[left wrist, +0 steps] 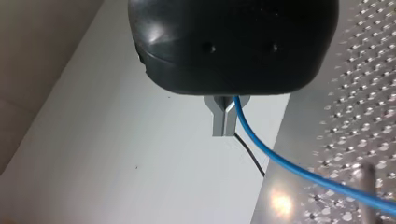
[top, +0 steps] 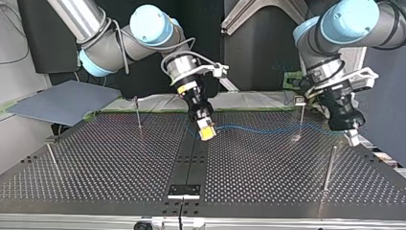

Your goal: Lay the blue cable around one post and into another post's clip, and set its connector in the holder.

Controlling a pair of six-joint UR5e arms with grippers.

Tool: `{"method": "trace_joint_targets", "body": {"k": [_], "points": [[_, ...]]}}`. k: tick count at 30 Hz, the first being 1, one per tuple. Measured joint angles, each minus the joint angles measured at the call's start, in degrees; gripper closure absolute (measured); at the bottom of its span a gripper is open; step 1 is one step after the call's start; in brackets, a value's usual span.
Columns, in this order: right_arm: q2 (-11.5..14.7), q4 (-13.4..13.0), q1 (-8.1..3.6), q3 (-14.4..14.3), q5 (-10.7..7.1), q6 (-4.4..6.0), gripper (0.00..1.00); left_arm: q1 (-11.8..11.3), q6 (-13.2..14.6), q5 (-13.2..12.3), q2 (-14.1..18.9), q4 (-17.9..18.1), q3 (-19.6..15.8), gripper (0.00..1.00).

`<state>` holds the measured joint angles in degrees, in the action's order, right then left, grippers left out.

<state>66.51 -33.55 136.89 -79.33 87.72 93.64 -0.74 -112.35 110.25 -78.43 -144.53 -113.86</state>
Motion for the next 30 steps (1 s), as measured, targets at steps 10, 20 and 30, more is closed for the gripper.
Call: {"method": "trace_joint_targets", "body": {"k": [10, 20, 30], "points": [[-0.1, 0.3, 0.1, 2.8, -0.74, 0.07, 1.0, -3.3, -2.9, -2.9, -2.7, -1.9, 5.3, 1.0], [-0.2, 0.3, 0.24, 3.7, -0.79, 0.07, 1.0, -8.9, -8.2, -8.5, -3.1, -1.7, 6.4, 1.0], [-2.4, 1.2, 0.84, 6.5, -2.08, 0.16, 1.0, -12.8, -8.8, -14.0, -6.9, -1.6, 8.4, 1.0]]}}
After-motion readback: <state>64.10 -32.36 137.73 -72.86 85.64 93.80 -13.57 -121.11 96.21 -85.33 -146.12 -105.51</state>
